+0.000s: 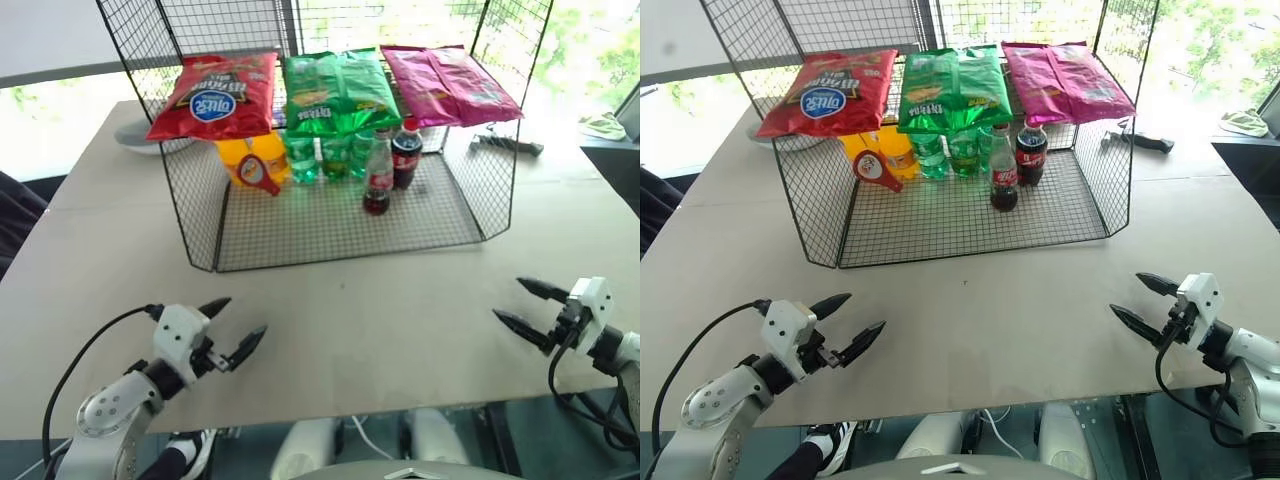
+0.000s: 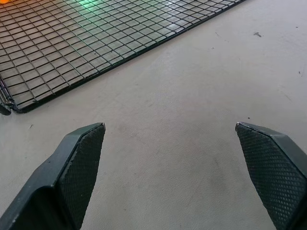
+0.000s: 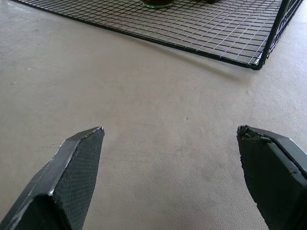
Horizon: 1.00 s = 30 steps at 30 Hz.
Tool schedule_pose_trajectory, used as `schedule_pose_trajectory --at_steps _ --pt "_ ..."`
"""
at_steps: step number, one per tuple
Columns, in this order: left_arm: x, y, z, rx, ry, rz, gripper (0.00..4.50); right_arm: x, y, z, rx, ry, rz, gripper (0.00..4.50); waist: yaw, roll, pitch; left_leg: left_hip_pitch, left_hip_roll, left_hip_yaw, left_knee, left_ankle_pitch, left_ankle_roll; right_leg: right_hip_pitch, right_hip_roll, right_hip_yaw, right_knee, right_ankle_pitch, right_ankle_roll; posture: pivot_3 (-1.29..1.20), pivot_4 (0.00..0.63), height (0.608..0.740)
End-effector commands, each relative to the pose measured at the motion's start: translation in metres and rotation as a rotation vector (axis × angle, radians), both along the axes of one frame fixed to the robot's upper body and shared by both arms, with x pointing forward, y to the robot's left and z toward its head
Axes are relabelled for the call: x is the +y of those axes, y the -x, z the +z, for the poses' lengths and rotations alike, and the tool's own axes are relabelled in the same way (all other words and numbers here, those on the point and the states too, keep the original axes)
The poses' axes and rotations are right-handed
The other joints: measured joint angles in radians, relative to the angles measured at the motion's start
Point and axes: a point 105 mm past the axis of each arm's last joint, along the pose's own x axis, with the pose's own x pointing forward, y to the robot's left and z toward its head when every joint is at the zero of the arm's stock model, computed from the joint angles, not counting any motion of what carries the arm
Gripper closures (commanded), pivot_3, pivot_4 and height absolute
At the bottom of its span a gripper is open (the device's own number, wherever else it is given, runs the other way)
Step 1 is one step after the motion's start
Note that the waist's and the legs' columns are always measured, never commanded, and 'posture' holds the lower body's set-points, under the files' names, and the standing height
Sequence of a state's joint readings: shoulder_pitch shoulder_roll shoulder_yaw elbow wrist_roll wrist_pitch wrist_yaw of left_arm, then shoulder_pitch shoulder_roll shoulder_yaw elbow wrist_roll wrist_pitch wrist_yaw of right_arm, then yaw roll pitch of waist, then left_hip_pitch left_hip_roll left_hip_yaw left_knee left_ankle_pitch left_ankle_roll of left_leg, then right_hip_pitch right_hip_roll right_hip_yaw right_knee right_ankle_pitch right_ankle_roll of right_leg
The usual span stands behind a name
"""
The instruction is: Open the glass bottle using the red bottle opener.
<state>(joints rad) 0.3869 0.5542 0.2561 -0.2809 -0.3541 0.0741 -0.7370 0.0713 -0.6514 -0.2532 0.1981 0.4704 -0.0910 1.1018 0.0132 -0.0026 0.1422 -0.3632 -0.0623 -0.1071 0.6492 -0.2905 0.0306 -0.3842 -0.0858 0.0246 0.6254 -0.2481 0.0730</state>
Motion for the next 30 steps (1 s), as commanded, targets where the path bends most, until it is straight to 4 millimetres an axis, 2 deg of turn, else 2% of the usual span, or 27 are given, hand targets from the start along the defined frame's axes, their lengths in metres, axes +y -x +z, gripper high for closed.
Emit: schedule_pose_trajectory --at_steps 1,6,22,26,30 --pt "0.003 -0.002 0.002 -0.018 -0.015 -0.004 0.00 -0.005 0.000 0.011 -0.048 0.025 0.000 0.05 0.000 0.000 0.000 0.000 0.000 0.000 0.000 0.000 0.000 0.000 0.000 0.000 0.000 0.000 0.000 0.00 0.150 0.740" --pt "0.002 -0.007 0.000 -0.017 -0.022 -0.025 0.00 -0.005 0.006 0.009 -0.048 0.030 -0.005 0.05 0.001 0.000 0.000 0.000 0.000 0.000 0.000 0.000 0.000 -0.001 0.000 -0.001 0.000 0.000 0.000 0.00 0.150 0.740" --pt "0.001 -0.008 -0.001 -0.033 -0.017 -0.017 0.00 0.000 0.004 0.005 -0.055 0.022 -0.001 0.05 0.000 0.000 0.000 0.000 0.000 0.000 0.000 0.000 0.000 -0.001 0.000 0.000 0.000 0.000 0.000 0.00 0.150 0.740" --pt "-0.003 -0.021 0.015 -0.111 0.038 0.011 0.00 0.017 0.002 0.008 -0.073 -0.003 0.044 0.05 0.001 0.000 0.000 0.000 0.000 0.000 0.000 0.000 0.000 -0.001 0.000 0.000 0.000 0.000 0.000 0.00 0.150 0.740" --pt "-0.010 -0.042 0.039 -0.229 0.122 0.058 0.00 0.050 0.002 0.019 -0.111 -0.070 0.115 0.05 0.001 0.000 0.000 0.000 0.000 0.000 0.000 0.000 0.000 -0.002 0.000 0.000 0.001 0.000 0.000 0.00 0.150 0.740"
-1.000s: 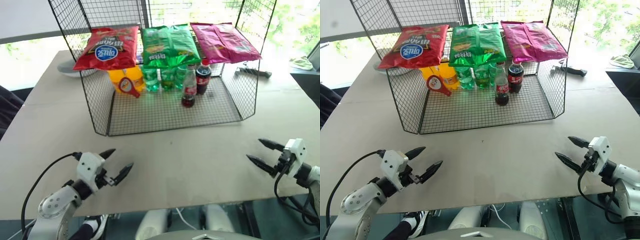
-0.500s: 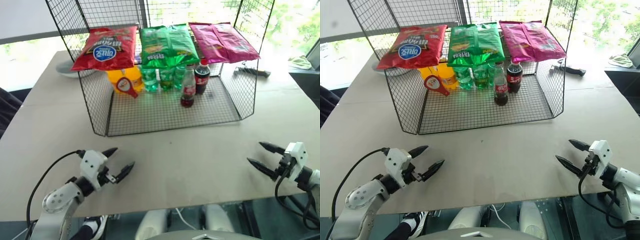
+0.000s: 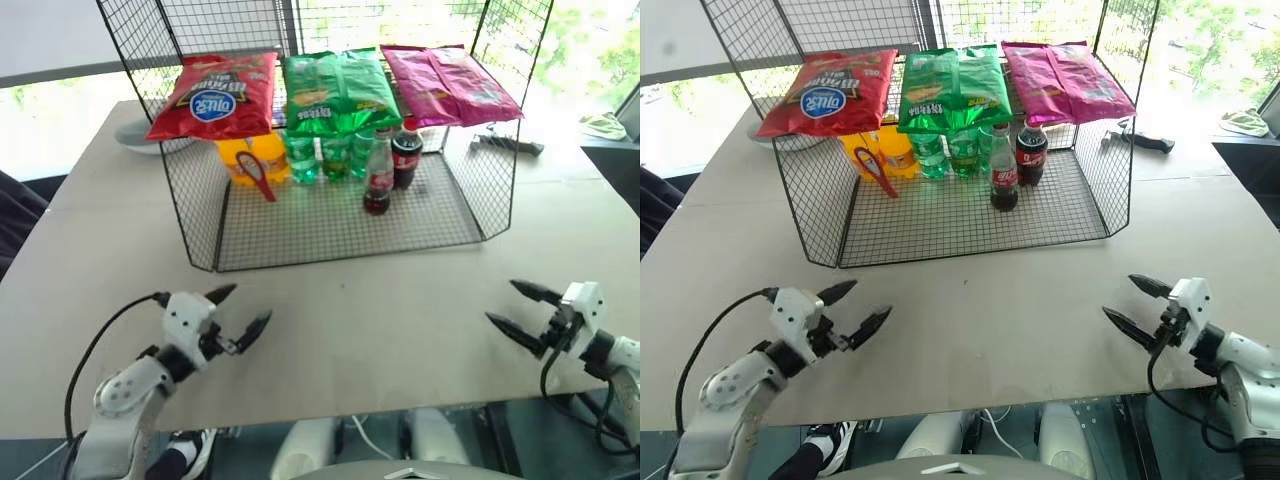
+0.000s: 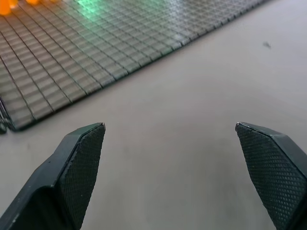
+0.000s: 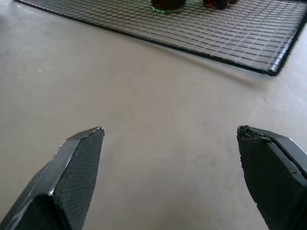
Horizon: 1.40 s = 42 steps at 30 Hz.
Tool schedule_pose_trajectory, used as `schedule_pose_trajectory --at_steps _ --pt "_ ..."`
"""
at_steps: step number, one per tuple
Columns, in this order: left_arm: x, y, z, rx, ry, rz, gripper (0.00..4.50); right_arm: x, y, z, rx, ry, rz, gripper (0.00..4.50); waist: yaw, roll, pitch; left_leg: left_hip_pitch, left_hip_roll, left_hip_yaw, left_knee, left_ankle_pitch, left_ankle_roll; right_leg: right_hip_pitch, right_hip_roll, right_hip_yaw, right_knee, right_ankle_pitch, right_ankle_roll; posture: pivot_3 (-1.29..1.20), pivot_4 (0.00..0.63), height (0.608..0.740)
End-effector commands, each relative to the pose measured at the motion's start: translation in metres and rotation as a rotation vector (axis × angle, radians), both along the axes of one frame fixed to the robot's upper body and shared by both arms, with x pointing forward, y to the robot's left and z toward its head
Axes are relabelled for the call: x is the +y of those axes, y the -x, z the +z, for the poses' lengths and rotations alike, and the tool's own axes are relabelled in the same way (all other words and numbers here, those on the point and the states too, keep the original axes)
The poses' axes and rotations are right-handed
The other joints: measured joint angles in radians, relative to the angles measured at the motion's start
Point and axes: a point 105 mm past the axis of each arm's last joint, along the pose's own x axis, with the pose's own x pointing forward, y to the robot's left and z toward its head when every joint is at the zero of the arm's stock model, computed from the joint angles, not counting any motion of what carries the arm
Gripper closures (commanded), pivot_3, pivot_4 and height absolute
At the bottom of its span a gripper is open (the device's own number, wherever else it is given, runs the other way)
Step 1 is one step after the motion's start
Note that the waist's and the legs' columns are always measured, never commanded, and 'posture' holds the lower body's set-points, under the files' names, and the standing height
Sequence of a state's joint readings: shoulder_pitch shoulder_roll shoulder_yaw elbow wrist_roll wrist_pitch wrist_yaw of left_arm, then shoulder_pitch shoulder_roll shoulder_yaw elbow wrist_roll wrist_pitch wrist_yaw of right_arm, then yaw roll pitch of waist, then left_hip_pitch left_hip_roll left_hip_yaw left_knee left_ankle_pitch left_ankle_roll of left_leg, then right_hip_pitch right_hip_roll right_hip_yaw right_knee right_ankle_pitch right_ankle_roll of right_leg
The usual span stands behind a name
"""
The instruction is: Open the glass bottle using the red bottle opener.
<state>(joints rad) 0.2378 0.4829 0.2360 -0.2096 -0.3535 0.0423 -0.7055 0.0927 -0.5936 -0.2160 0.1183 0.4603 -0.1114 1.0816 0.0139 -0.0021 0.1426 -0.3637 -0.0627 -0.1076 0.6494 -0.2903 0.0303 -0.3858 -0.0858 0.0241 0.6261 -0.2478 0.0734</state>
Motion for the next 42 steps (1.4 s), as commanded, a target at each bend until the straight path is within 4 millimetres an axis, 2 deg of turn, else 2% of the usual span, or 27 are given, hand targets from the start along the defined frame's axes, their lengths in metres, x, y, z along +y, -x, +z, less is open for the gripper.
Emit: schedule_pose_trajectory --at_steps 1,6,13,17,20,29,30,31,39,42 --pt "-0.002 -0.016 0.031 -0.134 0.062 0.046 0.00 0.033 0.000 0.022 -0.078 -0.059 0.081 0.05 0.000 0.000 0.000 0.000 0.000 0.000 0.000 0.000 0.000 0.000 0.000 0.000 0.000 0.000 0.000 0.00 0.150 0.740" --pt "-0.010 -0.047 0.060 -0.252 0.153 0.115 0.00 0.085 0.005 0.049 -0.146 -0.158 0.183 0.05 0.000 0.000 0.000 0.000 -0.001 0.000 0.000 0.002 -0.004 0.000 0.000 0.000 0.000 0.000 0.000 0.00 0.150 0.740" --pt "-0.011 -0.076 0.088 -0.355 0.241 0.198 0.00 0.129 0.005 0.096 -0.246 -0.289 0.236 0.05 -0.001 -0.002 0.000 -0.001 -0.002 0.000 0.001 0.003 -0.004 -0.001 0.004 0.000 0.000 0.000 0.000 0.00 0.150 0.740" --pt "-0.013 -0.087 0.097 -0.388 0.276 0.220 0.00 0.140 0.004 0.114 -0.283 -0.322 0.248 0.05 -0.001 -0.002 0.000 -0.001 -0.002 -0.001 0.001 0.003 -0.004 -0.001 0.005 0.000 0.001 0.000 0.000 0.00 0.150 0.740" --pt "-0.013 -0.093 0.103 -0.409 0.295 0.232 0.00 0.144 0.004 0.119 -0.295 -0.332 0.253 0.05 0.000 -0.003 0.001 -0.001 -0.002 -0.001 0.001 0.003 -0.004 -0.001 0.005 -0.001 0.000 0.000 0.000 0.00 0.150 0.740" --pt "-0.020 -0.123 0.117 -0.435 0.335 0.221 0.00 0.160 0.007 0.122 -0.301 -0.365 0.271 0.05 -0.002 -0.003 0.001 -0.001 -0.002 -0.002 0.002 0.003 -0.005 -0.002 0.006 -0.001 0.001 0.000 0.000 0.00 0.150 0.740" --pt "-0.021 -0.124 0.117 -0.434 0.337 0.215 0.54 0.160 0.007 0.122 -0.303 -0.365 0.269 0.00 -0.002 -0.003 0.001 -0.001 -0.003 -0.002 0.002 0.003 -0.005 -0.002 0.006 -0.001 0.001 0.000 0.000 0.00 0.150 0.740" --pt "-0.022 -0.124 0.116 -0.430 0.338 0.207 0.84 0.160 0.007 0.122 -0.304 -0.365 0.266 0.00 -0.003 -0.003 0.001 -0.002 -0.003 -0.002 0.002 0.003 -0.005 -0.002 0.006 -0.001 0.001 0.000 0.000 0.00 0.150 0.740" --pt "-0.020 -0.120 0.104 -0.390 0.330 0.188 4.38 0.160 0.006 0.123 -0.310 -0.359 0.249 0.00 -0.004 -0.004 0.001 -0.003 -0.002 -0.002 0.002 0.003 -0.005 -0.004 0.006 -0.001 0.002 0.000 0.000 0.00 0.150 0.740" --pt "-0.018 -0.118 0.104 -0.385 0.347 0.191 4.49 0.161 0.006 0.123 -0.311 -0.360 0.249 0.00 -0.003 -0.004 0.000 -0.003 -0.002 -0.002 0.002 0.003 -0.005 -0.004 0.006 -0.001 0.002 0.000 0.000 0.00 0.150 0.740"
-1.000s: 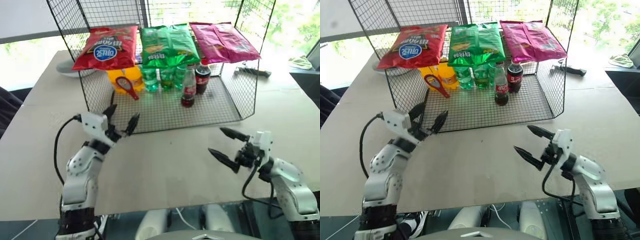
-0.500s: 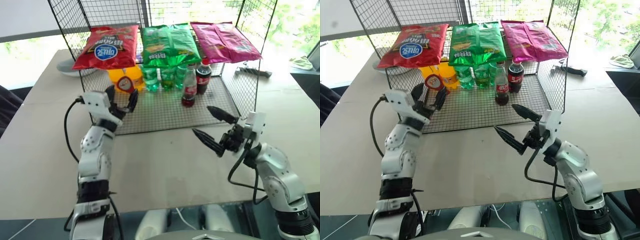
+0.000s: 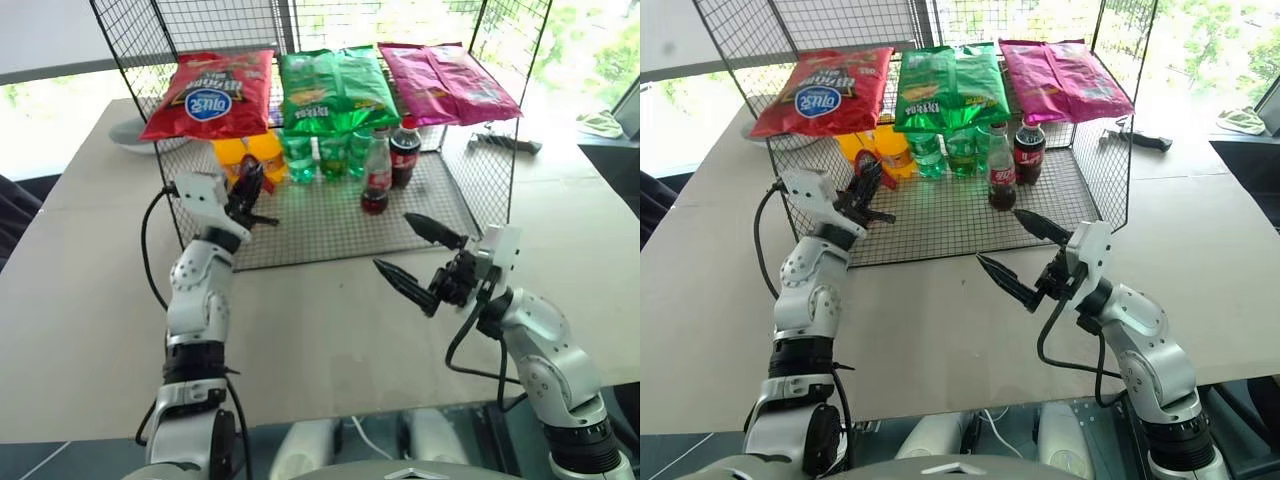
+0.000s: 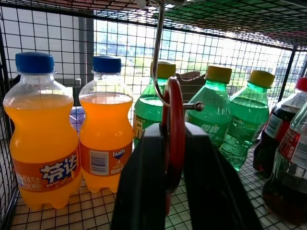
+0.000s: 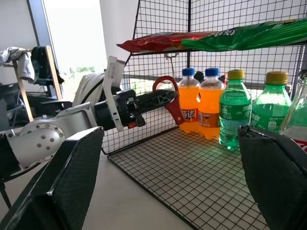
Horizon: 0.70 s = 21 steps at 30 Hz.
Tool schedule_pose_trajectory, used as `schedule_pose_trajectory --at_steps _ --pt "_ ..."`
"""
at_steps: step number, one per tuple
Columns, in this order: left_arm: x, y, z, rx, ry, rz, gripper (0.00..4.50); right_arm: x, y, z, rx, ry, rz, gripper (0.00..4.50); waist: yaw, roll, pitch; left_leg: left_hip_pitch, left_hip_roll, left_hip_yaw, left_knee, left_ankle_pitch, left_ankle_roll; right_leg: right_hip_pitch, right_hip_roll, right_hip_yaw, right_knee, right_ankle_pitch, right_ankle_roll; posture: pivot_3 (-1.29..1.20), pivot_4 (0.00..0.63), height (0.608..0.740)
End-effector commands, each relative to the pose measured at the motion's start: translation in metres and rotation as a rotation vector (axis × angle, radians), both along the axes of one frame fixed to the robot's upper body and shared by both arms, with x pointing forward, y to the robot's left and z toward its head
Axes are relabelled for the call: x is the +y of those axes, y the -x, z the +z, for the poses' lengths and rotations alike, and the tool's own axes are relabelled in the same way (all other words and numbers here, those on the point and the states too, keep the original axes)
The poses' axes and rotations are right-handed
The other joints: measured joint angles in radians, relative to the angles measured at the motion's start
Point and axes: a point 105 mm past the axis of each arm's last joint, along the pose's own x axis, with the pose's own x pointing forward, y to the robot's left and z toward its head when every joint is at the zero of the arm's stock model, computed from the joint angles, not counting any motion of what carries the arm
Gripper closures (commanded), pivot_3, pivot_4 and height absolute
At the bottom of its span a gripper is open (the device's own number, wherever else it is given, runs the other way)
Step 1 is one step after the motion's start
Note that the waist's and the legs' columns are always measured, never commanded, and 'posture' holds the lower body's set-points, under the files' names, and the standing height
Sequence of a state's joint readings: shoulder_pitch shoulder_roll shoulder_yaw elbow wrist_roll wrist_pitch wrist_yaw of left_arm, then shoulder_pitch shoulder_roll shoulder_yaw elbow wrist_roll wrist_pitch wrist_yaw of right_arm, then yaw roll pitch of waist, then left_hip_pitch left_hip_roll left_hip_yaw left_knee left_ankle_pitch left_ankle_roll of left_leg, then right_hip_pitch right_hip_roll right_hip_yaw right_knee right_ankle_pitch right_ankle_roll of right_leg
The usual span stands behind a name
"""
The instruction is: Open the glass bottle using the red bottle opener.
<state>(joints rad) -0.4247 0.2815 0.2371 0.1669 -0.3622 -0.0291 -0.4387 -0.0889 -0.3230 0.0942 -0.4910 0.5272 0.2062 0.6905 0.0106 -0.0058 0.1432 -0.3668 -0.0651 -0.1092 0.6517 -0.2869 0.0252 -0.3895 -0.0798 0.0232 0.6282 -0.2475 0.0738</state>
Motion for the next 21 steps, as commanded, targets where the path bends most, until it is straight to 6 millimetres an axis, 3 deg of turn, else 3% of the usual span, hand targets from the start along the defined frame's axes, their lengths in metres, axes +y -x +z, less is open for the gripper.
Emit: schedule_pose_trajectory --at_steps 1,8,16,21 --pt "0.003 0.006 0.007 -0.026 0.025 -0.009 4.49 0.003 0.006 0.013 -0.059 -0.021 0.013 0.00 0.000 0.000 0.000 0.000 0.000 0.000 0.000 0.000 0.000 0.000 0.000 0.000 0.000 0.000 0.000 0.00 0.150 0.740" --pt "-0.012 0.024 0.028 -0.033 0.326 -0.250 4.49 0.004 0.003 0.013 -0.060 -0.014 0.018 0.00 -0.001 -0.001 0.000 0.000 0.000 0.000 0.001 0.000 0.000 0.000 0.000 0.000 0.000 0.000 0.000 0.00 0.150 0.740" --pt "-0.014 0.034 0.030 0.038 0.575 -0.405 4.49 0.004 0.001 0.012 -0.058 -0.011 0.012 0.00 -0.002 -0.001 0.000 0.000 0.000 0.000 0.001 0.000 0.000 0.000 0.000 0.000 0.001 0.000 0.000 0.00 0.150 0.740" --pt "-0.030 0.043 0.023 0.132 0.616 -0.553 4.49 0.005 0.000 0.011 -0.039 -0.015 0.013 0.00 0.001 -0.001 0.000 0.000 0.000 0.000 0.001 0.000 0.000 0.000 0.000 0.000 0.001 0.000 0.000 0.00 0.150 0.740"
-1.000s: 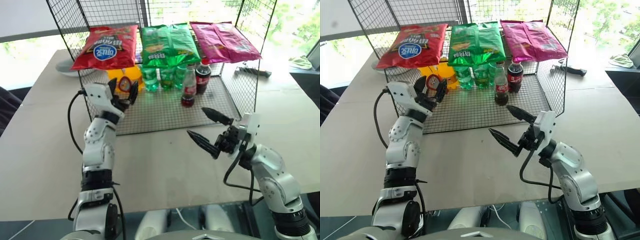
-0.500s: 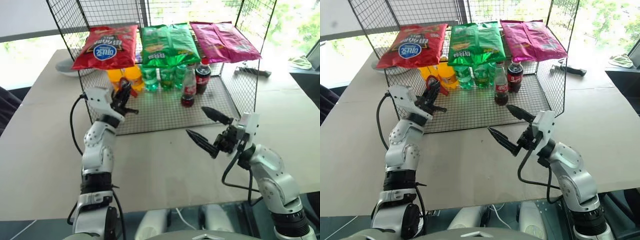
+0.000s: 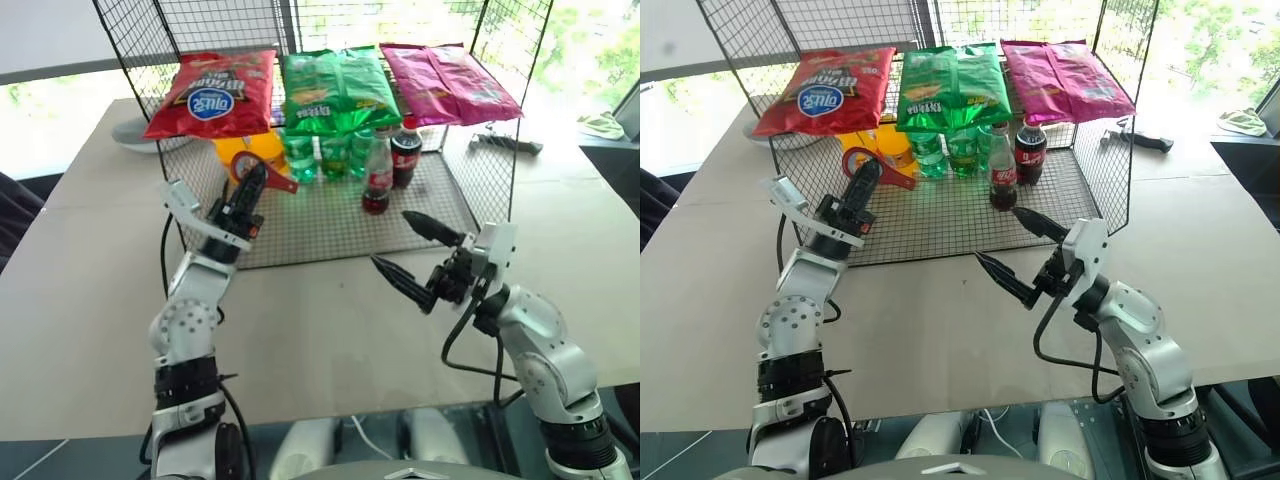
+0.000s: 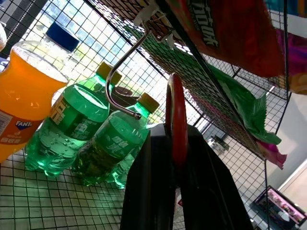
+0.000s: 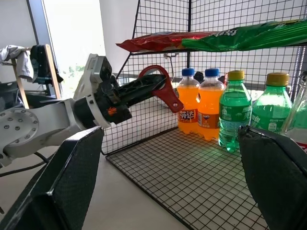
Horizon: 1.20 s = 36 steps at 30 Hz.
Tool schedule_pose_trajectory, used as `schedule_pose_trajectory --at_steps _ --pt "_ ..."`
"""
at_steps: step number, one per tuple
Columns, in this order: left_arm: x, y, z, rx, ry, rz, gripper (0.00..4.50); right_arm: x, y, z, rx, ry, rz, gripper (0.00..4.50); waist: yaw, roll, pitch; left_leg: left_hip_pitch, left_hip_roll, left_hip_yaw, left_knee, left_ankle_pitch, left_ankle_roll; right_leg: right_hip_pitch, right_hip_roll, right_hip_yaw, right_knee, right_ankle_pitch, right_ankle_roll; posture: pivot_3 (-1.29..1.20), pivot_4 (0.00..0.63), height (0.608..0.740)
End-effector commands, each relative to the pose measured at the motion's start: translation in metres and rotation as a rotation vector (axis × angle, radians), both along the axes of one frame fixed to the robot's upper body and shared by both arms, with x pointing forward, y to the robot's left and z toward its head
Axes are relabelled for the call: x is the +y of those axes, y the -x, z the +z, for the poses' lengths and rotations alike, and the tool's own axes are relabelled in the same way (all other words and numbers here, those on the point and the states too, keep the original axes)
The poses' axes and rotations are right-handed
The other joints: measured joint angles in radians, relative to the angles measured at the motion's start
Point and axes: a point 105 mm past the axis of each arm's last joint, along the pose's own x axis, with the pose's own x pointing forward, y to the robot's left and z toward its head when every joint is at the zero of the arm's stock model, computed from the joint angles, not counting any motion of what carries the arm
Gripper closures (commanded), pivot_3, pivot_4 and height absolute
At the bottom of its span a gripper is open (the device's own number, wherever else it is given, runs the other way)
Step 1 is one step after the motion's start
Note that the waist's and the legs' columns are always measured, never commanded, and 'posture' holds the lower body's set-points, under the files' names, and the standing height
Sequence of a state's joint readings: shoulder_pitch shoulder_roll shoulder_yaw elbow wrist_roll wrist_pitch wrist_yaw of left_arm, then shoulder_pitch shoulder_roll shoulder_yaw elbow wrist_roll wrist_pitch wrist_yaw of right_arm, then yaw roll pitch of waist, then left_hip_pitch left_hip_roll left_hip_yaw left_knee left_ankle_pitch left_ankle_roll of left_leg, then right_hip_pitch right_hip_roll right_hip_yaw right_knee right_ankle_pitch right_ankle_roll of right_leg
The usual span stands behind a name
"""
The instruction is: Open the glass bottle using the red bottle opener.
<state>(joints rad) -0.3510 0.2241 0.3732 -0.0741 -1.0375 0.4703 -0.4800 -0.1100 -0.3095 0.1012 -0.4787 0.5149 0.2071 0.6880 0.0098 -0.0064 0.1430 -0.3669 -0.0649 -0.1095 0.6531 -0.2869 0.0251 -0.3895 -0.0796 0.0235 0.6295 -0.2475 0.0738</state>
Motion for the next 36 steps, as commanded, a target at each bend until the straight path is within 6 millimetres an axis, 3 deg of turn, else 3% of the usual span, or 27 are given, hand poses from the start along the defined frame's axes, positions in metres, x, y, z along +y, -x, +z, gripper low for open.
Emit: schedule_pose_trajectory --at_steps 1,7,11,18,24,25,26,34,36 --pt "-0.016 0.012 0.004 -0.012 -0.004 -0.128 4.49 0.003 0.003 0.008 -0.022 -0.009 0.017 0.00 0.002 0.000 0.000 0.000 0.000 0.000 0.000 0.000 0.000 0.000 0.000 0.000 0.000 0.000 0.000 0.00 0.150 0.740" --pt "-0.048 0.031 -0.009 0.019 -0.102 -0.341 4.49 0.013 0.008 -0.010 0.122 0.073 0.117 0.00 0.003 0.000 0.000 0.000 0.000 0.000 0.001 0.000 0.000 0.001 0.000 0.000 0.000 0.000 0.000 0.00 0.150 0.740" --pt "-0.078 0.061 -0.022 0.062 -0.162 -0.619 4.49 0.026 0.014 -0.031 0.336 0.152 0.239 0.00 -0.005 0.000 0.000 0.000 0.000 0.000 0.000 0.000 0.000 0.000 0.000 0.001 0.001 0.000 0.000 0.00 0.150 0.740" --pt "-0.087 0.077 -0.037 0.089 -0.236 -0.740 4.49 0.035 0.035 -0.038 0.549 0.196 0.460 0.00 -0.020 0.000 0.000 -0.001 0.000 0.000 0.000 0.000 0.000 -0.002 0.000 0.001 0.001 0.000 -0.001 0.00 0.150 0.740" --pt "-0.091 0.078 -0.044 0.088 -0.260 -0.751 4.49 0.036 0.035 -0.033 0.619 0.184 0.529 0.00 -0.020 0.000 0.000 -0.002 0.000 0.000 -0.001 0.000 0.000 -0.002 0.000 0.001 0.000 0.000 -0.001 0.00 0.150 0.740" --pt "-0.092 0.077 -0.044 0.086 -0.255 -0.749 4.50 0.036 0.031 -0.031 0.617 0.171 0.521 0.53 -0.020 0.000 0.000 -0.002 0.000 0.000 -0.001 0.000 0.000 -0.002 0.000 0.001 0.000 0.000 -0.001 0.00 0.150 0.740" --pt "-0.092 0.077 -0.044 0.084 -0.253 -0.748 4.50 0.036 0.028 -0.029 0.616 0.161 0.515 0.71 -0.020 0.000 0.000 -0.002 0.000 0.000 -0.001 0.000 0.000 -0.002 0.000 0.001 0.000 0.000 -0.001 0.00 0.150 0.740" --pt "-0.095 0.078 -0.045 0.090 -0.220 -0.767 4.50 0.037 0.031 -0.029 0.623 0.172 0.526 4.42 -0.020 0.000 0.000 -0.005 0.000 0.000 -0.001 0.000 0.000 -0.006 0.000 0.001 0.000 0.000 -0.001 0.00 0.150 0.740" --pt "-0.094 0.077 -0.044 0.090 -0.206 -0.764 4.50 0.036 0.033 -0.032 0.623 0.187 0.524 4.47 -0.020 0.000 0.000 -0.006 0.000 0.000 -0.001 0.000 0.000 -0.006 0.000 0.001 0.000 0.000 -0.001 0.00 0.150 0.740"
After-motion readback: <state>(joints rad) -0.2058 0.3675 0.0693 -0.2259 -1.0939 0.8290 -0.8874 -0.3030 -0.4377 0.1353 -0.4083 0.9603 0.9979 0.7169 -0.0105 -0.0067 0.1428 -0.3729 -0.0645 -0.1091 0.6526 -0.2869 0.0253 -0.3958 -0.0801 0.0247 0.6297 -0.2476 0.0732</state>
